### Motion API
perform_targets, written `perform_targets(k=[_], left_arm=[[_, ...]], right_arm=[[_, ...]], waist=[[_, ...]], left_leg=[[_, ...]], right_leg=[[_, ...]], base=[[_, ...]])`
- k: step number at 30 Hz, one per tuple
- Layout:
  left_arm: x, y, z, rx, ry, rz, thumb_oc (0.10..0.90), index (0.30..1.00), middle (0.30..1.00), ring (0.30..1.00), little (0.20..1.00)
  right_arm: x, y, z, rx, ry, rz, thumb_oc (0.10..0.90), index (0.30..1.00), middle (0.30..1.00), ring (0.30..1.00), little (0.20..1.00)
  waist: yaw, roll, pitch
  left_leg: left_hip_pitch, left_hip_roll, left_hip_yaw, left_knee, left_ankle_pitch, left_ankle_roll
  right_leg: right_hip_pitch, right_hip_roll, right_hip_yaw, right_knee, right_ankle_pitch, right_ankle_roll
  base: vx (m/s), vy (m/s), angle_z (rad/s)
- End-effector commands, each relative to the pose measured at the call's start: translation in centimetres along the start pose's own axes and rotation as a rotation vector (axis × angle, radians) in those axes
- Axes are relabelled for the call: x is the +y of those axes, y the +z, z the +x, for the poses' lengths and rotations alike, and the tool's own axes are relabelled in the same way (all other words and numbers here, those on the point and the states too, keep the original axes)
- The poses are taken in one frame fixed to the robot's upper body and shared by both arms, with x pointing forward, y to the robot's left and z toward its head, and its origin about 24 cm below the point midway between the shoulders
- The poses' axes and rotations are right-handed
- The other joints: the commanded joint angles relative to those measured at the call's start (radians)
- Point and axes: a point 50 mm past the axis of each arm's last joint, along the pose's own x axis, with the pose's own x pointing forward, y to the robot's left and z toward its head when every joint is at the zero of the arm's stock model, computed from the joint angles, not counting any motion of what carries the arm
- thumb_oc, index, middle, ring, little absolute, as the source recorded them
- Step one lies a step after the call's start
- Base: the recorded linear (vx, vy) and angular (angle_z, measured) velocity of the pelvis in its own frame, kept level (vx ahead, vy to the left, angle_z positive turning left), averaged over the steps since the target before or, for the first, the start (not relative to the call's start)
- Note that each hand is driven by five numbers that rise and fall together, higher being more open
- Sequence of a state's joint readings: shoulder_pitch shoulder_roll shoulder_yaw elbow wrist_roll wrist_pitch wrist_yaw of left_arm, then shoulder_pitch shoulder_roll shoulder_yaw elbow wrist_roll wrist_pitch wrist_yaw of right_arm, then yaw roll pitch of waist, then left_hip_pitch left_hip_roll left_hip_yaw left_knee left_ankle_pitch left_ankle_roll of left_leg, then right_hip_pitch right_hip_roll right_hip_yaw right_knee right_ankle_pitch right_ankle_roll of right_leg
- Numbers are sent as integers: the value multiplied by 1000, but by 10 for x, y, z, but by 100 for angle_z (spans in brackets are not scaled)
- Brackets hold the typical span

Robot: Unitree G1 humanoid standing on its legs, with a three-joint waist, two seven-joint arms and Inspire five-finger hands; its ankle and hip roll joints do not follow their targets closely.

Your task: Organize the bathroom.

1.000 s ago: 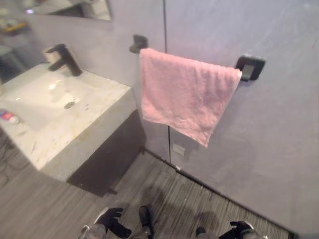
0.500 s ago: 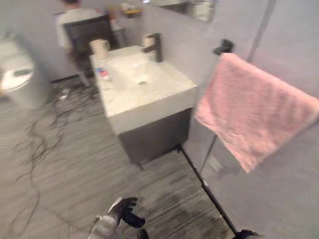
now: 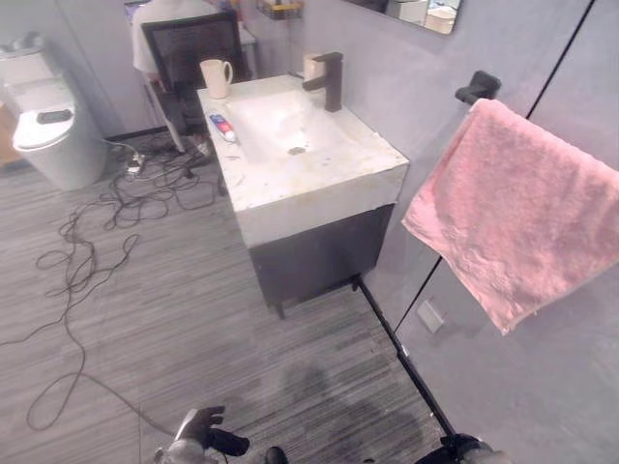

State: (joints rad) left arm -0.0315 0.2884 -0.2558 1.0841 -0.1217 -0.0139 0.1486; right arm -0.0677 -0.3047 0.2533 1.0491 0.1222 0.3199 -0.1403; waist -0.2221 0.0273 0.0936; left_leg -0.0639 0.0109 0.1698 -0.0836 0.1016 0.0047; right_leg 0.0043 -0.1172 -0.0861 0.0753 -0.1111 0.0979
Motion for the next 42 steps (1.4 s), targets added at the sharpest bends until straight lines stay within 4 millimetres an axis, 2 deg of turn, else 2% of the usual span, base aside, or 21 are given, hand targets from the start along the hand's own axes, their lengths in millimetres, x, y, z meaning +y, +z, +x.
perform_targets(k=[1, 8, 13, 15, 16, 18, 19, 21, 22, 25, 26, 28, 29, 31, 32, 34, 35, 37, 39, 40, 42], left_arm=[[21, 22, 5, -70, 91, -61, 800, 900, 900, 900, 900], [29, 16, 5, -36, 148, -154, 800, 900, 900, 900, 900], [31, 1, 3, 33, 183, -195, 800, 900, 900, 900, 900], [32, -1, 3, 36, 184, -179, 800, 900, 900, 900, 900], [32, 4, 3, 4, 161, -121, 800, 900, 900, 900, 900], [31, 8, 4, -20, 146, -67, 800, 900, 900, 900, 900], [31, 10, 4, -42, 140, -44, 800, 900, 900, 900, 900], [29, 14, 3, -73, 137, -51, 800, 900, 900, 900, 900], [30, 21, 2, -138, 131, -82, 800, 900, 900, 900, 900], [28, 31, 2, -180, 114, -97, 800, 900, 900, 900, 900], [28, 44, 2, -236, 86, -57, 800, 900, 900, 900, 900], [23, 52, 2, -285, 51, -30, 800, 900, 900, 900, 900], [22, 55, 2, -293, 46, -31, 800, 900, 900, 900, 900], [12, 64, 3, -295, 34, -52, 800, 900, 900, 900, 900], [3, 63, 3, -295, 23, -76, 800, 900, 900, 900, 900], [1, 58, 2, -284, 30, -76, 800, 900, 900, 900, 900], [0, 57, 2, -272, 35, -110, 800, 900, 900, 900, 900], [1, 57, 2, -263, 46, -110, 800, 900, 900, 900, 900], [6, 55, 3, -231, 76, -105, 800, 900, 900, 900, 900], [10, 52, 4, -212, 92, -122, 800, 900, 900, 900, 900], [19, 49, 4, -198, 105, -123, 800, 900, 900, 900, 900]], right_arm=[[-24, -5, 2, 2, -88, -54, 800, 900, 900, 900, 900], [-32, -27, 2, 50, -117, -15, 800, 900, 900, 900, 900], [-36, -23, 3, 5, -106, -61, 800, 900, 900, 900, 900], [-36, -16, 3, -30, -99, -74, 800, 900, 900, 900, 900], [-34, -12, 2, -52, -104, -36, 800, 900, 900, 900, 900], [-32, -9, 2, -71, -108, -10, 800, 900, 900, 900, 900], [-30, -4, 2, -84, -109, 4, 800, 900, 900, 900, 900], [-28, -2, 1, -80, -107, 18, 800, 900, 900, 900, 900], [-27, -3, 1, -63, -113, 18, 800, 900, 900, 900, 900], [-30, -2, 0, -74, -123, -9, 800, 900, 900, 900, 900], [-36, -1, -1, -78, -148, 44, 800, 900, 900, 900, 900], [-42, 4, -1, -70, -192, 101, 800, 900, 900, 900, 900], [-43, 6, -1, -71, -206, 106, 800, 900, 900, 900, 900], [-53, 12, -2, -69, -249, 78, 800, 900, 900, 900, 900], [-59, 13, -2, -88, -272, 96, 800, 900, 900, 900, 900], [-68, 15, -3, -120, -282, 62, 800, 900, 900, 900, 900], [-77, 19, -5, -149, -286, -15, 800, 900, 900, 900, 900], [-81, 22, -6, -173, -290, -39, 800, 900, 900, 900, 900], [-83, 22, -6, -190, -278, -58, 800, 900, 900, 900, 900], [-82, 23, -6, -188, -265, -78, 800, 900, 900, 900, 900], [-75, 24, -5, -185, -245, -84, 800, 900, 900, 900, 900]], waist=[[-10, 3, -27], [-31, -1, -11], [-23, 5, -2], [-27, 6, 3], [-38, 4, 11], [-47, 8, 15], [-49, 12, 19], [-46, 20, 20], [-40, 11, 31], [-25, 12, 41], [-28, 0, 56], [-36, 4, 58], [-38, 6, 60], [-48, 32, 65], [-60, 41, 67], [-71, 52, 69], [-77, 64, 76], [-85, 74, 90], [-84, 74, 96], [-79, 73, 96], [-71, 57, 95]], left_leg=[[-33, 60, -8, 152, -115, -16], [-27, 28, 33, 194, -160, 16], [-24, 7, 65, 217, -192, 45], [7, -2, 69, 193, -196, 39], [20, -11, 77, 171, -167, 35], [32, -23, 58, 168, -178, 31], [16, -24, 70, 185, -168, 39], [-9, -24, 86, 236, -190, 45], [-123, -24, 42, 457, -191, 11], [-248, 1, -23, 576, -131, -28], [-217, 73, -52, 512, -168, -25], [-120, 109, -134, 334, -138, -14], [-114, 115, -156, 314, -127, -18], [-104, 130, -117, 295, -120, -29], [-102, 117, -55, 331, -163, -19], [-95, 92, -26, 346, -179, -9], [-98, 81, 1, 362, -191, -6], [-93, 65, 38, 375, -225, 9], [-83, 43, 60, 370, -250, 20], [-73, 40, 67, 346, -241, 18], [-45, 28, 65, 287, -208, 17]], right_leg=[[-61, 22, 15, 51, 60, 26], [-76, -12, 39, 83, 69, 57], [-99, -60, 56, 151, 69, 93], [-115, -50, 60, 161, 75, 106], [-132, -17, 63, 116, 125, 93], [-123, -6, 44, 109, 115, 87], [-129, 0, 35, 123, 115, 70], [-134, 6, 23, 165, 80, 52], [-117, 19, 33, 171, 60, 18], [-103, 20, 20, 156, 55, -3], [-89, 3, 17, 147, 56, -12], [-107, -4, 47, 128, 71, 2], [-122, -10, 60, 128, 77, 9], [-160, -55, 56, 137, 87, 37], [-166, -96, 57, 136, 99, 50], [-166, -122, 84, 137, 122, 70], [-189, -138, 110, 155, 144, 70], [-206, -166, 137, 167, 178, 64], [-228, -192, 151, 179, 244, 58], [-227, -192, 146, 174, 252, 58], [-212, -161, 133, 132, 252, 73]], base=[[151, 75, -34], [150, 133, -17], [181, 176, -23], [178, 76, -39], [171, 42, -17], [104, 0, 32], [44, -34, 89], [54, -57, 94], [60, -59, 61], [35, 106, 79], [139, 351, 33], [180, 449, 12], [227, 570, 23], [341, 658, 19], [342, 518, 14], [391, 596, 4], [384, 634, -18], [275, 497, -48], [293, 403, -43], [250, 255, -35], [246, 173, -43]])
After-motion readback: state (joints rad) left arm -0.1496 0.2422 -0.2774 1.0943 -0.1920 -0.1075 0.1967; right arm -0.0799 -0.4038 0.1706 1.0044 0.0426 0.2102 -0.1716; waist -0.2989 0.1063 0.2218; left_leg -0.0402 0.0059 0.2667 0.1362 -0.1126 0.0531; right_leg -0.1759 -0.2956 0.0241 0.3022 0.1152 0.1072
